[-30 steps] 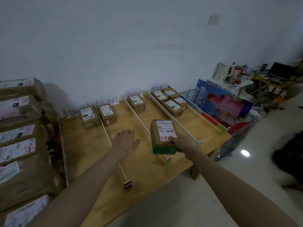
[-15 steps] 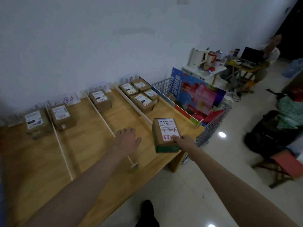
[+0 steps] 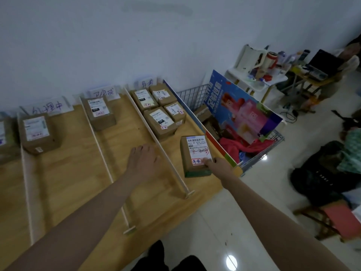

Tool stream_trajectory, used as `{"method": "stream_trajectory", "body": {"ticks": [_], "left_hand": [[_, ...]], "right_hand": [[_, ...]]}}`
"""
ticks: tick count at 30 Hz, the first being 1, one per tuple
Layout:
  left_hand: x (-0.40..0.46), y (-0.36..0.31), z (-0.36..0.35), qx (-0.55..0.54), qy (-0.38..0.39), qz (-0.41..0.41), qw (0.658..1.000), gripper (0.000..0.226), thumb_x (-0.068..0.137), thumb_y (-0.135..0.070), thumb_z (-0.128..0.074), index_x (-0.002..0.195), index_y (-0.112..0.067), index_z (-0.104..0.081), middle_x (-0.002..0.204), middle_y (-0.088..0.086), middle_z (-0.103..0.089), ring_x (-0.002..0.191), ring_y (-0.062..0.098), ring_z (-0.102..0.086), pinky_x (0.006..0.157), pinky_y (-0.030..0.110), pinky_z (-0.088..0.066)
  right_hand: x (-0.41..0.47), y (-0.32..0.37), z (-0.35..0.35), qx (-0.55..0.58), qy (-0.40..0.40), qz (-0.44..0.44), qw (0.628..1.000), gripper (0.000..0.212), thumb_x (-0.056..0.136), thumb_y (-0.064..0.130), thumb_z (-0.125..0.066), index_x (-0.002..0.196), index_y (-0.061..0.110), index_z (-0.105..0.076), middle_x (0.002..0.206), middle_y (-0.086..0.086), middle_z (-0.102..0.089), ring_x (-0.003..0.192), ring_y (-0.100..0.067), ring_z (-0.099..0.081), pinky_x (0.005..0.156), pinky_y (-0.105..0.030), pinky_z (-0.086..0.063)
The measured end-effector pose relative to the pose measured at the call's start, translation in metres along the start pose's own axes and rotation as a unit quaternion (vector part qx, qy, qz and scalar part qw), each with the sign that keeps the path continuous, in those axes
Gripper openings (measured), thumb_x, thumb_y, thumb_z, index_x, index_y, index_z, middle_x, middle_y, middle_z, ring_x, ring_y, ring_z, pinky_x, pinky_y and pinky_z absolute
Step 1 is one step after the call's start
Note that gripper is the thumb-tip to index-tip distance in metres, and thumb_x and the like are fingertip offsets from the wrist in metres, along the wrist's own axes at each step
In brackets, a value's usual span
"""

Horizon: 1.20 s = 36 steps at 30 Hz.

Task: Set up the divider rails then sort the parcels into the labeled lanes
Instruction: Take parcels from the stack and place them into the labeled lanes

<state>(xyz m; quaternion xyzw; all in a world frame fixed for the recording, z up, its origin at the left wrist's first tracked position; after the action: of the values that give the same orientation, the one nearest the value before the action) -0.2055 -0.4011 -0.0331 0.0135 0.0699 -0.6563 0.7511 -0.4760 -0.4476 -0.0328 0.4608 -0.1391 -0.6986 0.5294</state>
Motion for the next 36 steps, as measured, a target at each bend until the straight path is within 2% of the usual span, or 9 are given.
{"method": "stream_trajectory", "body": {"ticks": [5,10,13,18,20,23,30,34,36], "left_hand": [[0.028,0.011,-0.013,-0.009,0.014,0.048,0.999,0.043,0.099,-0.047,-0.038,0.122,-0.016,-0.057,0.126,0.006,-0.056,0.117,0.025,-0.053,0.102,0.041,-0.036],[0.041,0.025,-0.030,-0.015,0.036,0.106,0.994,0.052,0.100,-0.049,-0.034,0.136,-0.016,-0.049,0.137,0.004,-0.050,0.123,0.024,-0.050,0.105,0.040,-0.037],[0.046,0.028,-0.036,-0.012,0.049,0.137,0.989,0.054,0.102,-0.049,-0.032,0.141,-0.015,-0.045,0.141,0.004,-0.047,0.126,0.024,-0.048,0.107,0.039,-0.037],[0.050,0.027,-0.050,-0.015,0.070,0.179,0.981,0.054,0.102,-0.048,-0.032,0.142,-0.014,-0.044,0.143,0.005,-0.046,0.128,0.024,-0.047,0.107,0.040,-0.036],[0.050,0.025,-0.059,-0.030,0.080,0.195,0.977,0.054,0.102,-0.048,-0.034,0.141,-0.013,-0.045,0.143,0.006,-0.047,0.129,0.025,-0.047,0.108,0.041,-0.036],[0.048,0.021,-0.072,-0.036,0.092,0.212,0.972,0.054,0.101,-0.048,-0.036,0.141,-0.014,-0.046,0.143,0.007,-0.047,0.129,0.025,-0.047,0.108,0.041,-0.035],[0.046,0.013,-0.079,-0.032,0.109,0.252,0.961,0.054,0.101,-0.050,-0.034,0.143,-0.018,-0.044,0.145,0.002,-0.045,0.131,0.022,-0.045,0.108,0.039,-0.033],[0.048,0.012,-0.075,-0.040,0.116,0.266,0.956,0.054,0.102,-0.049,-0.034,0.145,-0.017,-0.041,0.147,0.003,-0.043,0.134,0.023,-0.042,0.110,0.040,-0.031],[0.046,0.010,-0.070,-0.040,0.118,0.273,0.954,0.054,0.102,-0.048,-0.033,0.145,-0.016,-0.040,0.146,0.003,-0.043,0.133,0.023,-0.042,0.109,0.040,-0.031]], "right_hand": [[0.058,0.008,-0.013,-0.029,0.034,0.002,0.999,0.030,0.098,0.032,-0.059,0.107,0.004,-0.065,0.104,-0.007,-0.069,0.094,-0.018,-0.066,0.062,-0.023,-0.048],[0.116,0.010,-0.035,-0.063,0.083,0.014,0.994,0.032,0.095,0.036,-0.061,0.108,0.007,-0.066,0.112,-0.008,-0.065,0.095,-0.018,-0.066,0.072,-0.027,-0.055],[0.153,0.011,-0.047,-0.095,0.106,0.026,0.989,0.035,0.093,0.039,-0.062,0.110,0.008,-0.065,0.115,-0.008,-0.062,0.094,-0.017,-0.066,0.070,-0.027,-0.055],[0.211,-0.009,-0.079,-0.119,0.163,0.024,0.979,0.048,0.083,0.048,-0.064,0.112,0.010,-0.063,0.116,-0.008,-0.061,0.100,-0.021,-0.064,0.087,-0.040,-0.058],[0.238,-0.028,-0.095,-0.121,0.174,0.023,0.977,0.059,0.074,0.055,-0.062,0.111,0.009,-0.064,0.114,-0.009,-0.062,0.100,-0.023,-0.064,0.089,-0.043,-0.057],[0.259,-0.048,-0.114,-0.131,0.194,0.021,0.972,0.059,0.071,0.055,-0.061,0.109,0.010,-0.064,0.115,-0.009,-0.062,0.097,-0.023,-0.065,0.088,-0.044,-0.057],[0.225,0.001,-0.104,-0.166,0.193,0.039,0.966,0.041,0.095,0.027,-0.061,0.121,-0.003,-0.053,0.124,-0.013,-0.045,0.110,-0.030,-0.054,0.099,-0.044,-0.048],[0.227,0.007,-0.103,-0.168,0.198,0.043,0.965,0.047,0.093,0.033,-0.063,0.121,-0.003,-0.054,0.126,-0.017,-0.050,0.107,-0.031,-0.057,0.096,-0.047,-0.050],[0.226,0.013,-0.097,-0.177,0.192,0.057,0.964,0.056,0.093,0.039,-0.062,0.128,-0.003,-0.049,0.132,-0.018,-0.046,0.114,-0.034,-0.055,0.098,-0.050,-0.049]]}}
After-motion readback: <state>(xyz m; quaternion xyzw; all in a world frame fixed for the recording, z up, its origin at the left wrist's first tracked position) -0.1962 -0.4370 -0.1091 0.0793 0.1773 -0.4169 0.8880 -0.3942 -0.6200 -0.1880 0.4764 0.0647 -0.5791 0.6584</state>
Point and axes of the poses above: each hand's wrist, its own x-axis towards the middle knuckle, its own z-axis out of the back of the hand, y = z × x, the point moved 6 cm from there along x, towards the middle knuckle
